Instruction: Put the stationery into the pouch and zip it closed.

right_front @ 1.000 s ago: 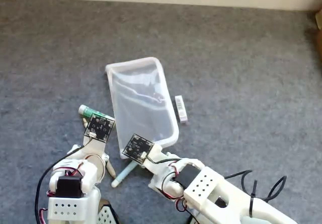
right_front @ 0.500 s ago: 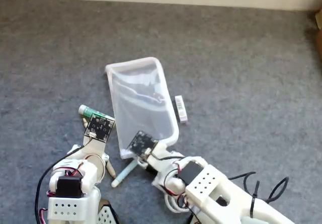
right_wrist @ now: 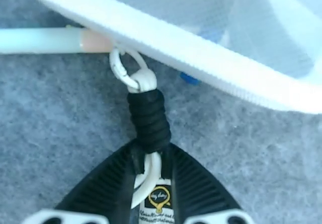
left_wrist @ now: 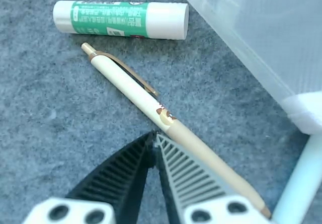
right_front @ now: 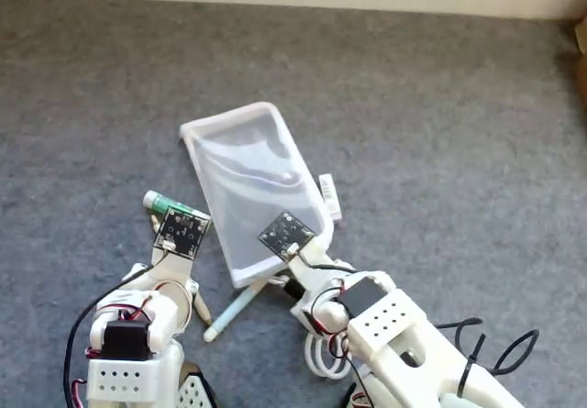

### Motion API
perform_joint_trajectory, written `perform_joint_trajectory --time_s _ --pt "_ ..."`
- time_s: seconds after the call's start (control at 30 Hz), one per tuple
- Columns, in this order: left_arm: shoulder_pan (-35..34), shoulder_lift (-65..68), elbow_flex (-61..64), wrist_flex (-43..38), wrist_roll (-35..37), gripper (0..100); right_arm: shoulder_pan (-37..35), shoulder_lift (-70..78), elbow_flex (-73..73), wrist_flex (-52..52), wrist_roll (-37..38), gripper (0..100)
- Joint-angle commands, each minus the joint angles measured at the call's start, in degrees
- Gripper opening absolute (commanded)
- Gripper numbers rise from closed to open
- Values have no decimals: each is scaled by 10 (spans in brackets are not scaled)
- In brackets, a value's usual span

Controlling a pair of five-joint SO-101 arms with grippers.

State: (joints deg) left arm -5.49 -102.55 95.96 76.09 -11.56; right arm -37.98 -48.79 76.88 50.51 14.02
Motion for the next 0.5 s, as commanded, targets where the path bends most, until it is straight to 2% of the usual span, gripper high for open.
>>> perform_joint_trajectory --time_s 0.0,0.23,0.47 --pt "14 0 13 3 3 9 10 -6 -38 3 -7 5" --pt "3 0 1 0 2 11 10 -6 -58 4 -7 5" --pt "-85 0 -100 -1 2 10 11 -6 -59 2 -7 5"
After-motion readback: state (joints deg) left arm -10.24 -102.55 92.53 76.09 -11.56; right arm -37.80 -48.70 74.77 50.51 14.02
